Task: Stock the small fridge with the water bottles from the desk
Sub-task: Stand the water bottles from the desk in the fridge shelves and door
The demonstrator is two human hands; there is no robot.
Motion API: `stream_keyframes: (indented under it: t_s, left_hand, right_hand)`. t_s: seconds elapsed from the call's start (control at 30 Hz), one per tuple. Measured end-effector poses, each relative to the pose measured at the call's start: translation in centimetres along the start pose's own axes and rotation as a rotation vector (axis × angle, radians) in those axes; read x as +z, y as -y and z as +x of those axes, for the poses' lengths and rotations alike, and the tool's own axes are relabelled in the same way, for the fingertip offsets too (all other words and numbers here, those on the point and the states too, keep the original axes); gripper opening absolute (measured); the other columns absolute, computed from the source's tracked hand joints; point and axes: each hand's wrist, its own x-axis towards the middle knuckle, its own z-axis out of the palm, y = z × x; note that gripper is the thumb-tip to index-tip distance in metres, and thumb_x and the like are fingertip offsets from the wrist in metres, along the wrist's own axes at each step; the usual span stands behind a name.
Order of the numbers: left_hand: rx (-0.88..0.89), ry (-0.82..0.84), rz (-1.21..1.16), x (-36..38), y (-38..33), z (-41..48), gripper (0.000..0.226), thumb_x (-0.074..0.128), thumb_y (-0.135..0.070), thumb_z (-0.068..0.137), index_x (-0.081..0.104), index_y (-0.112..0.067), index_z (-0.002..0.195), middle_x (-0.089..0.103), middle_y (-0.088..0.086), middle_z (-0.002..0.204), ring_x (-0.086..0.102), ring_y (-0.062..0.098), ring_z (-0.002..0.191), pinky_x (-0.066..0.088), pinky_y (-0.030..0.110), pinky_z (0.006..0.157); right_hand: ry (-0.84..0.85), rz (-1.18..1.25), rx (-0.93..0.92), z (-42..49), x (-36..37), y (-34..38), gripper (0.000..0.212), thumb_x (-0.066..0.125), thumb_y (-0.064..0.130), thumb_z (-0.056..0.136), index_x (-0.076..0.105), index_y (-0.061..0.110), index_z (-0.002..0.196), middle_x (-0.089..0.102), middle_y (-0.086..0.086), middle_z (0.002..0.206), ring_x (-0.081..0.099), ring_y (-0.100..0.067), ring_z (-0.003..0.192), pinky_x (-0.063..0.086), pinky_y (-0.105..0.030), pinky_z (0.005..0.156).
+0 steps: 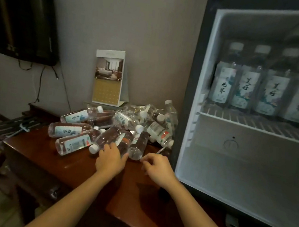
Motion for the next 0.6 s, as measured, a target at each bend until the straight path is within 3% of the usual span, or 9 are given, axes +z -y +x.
stream_keyframes:
  t_s: [0.17,0.3,0.47,0.6]
  left_hand:
    - [-0.079,0.069,-0.190,1.2,3.1,0.4,0.052,0.043,-0.047,0.094,0.038,-0.009,0.129,0.056,0.016,0.126,0.053,0.035,0.114,0.043,0.040,0.085]
    - [-0.037,0.042,-0.185,-0.3,4.4,0.6,0.044,0.047,-0.041,0.094,0.043,-0.020,0.132,0.058,0.011,0.125,0.055,0.031,0.112,0.043,0.036,0.085]
    - [0.069,-0.250,-0.392,-5.2,6.1,1.0,0.029,0.061,-0.026,0.088,0.061,-0.023,0.117,0.059,0.007,0.122,0.055,0.023,0.109,0.046,0.039,0.092]
    - [0.234,-0.312,-0.654,-9.5,4.4,1.2,0.033,0.065,-0.015,0.084,0.055,-0.019,0.116,0.057,-0.005,0.115,0.052,0.010,0.102,0.047,0.024,0.078]
  right_hand:
    - [0.080,0.022,0.061,1.5,2.3,0.2,0.018,0.051,0.014,0.091,0.067,0.020,0.093,0.066,0.003,0.081,0.062,-0.011,0.075,0.053,-0.032,0.080]
    - [0.071,0.016,0.090,1.8,3.4,0.1,0.018,0.052,0.017,0.092,0.064,0.023,0.103,0.064,0.005,0.087,0.065,-0.013,0.082,0.051,-0.026,0.072]
    - [0.035,0.193,0.124,2.3,3.9,0.9,0.049,0.057,0.017,0.089,0.040,0.026,0.135,0.058,-0.003,0.121,0.061,-0.016,0.098,0.052,-0.027,0.080]
    - [0.078,0.280,0.083,2.7,4.2,2.9,0.074,0.065,0.021,0.086,0.022,0.025,0.146,0.035,-0.007,0.146,0.039,-0.023,0.131,0.041,-0.032,0.101]
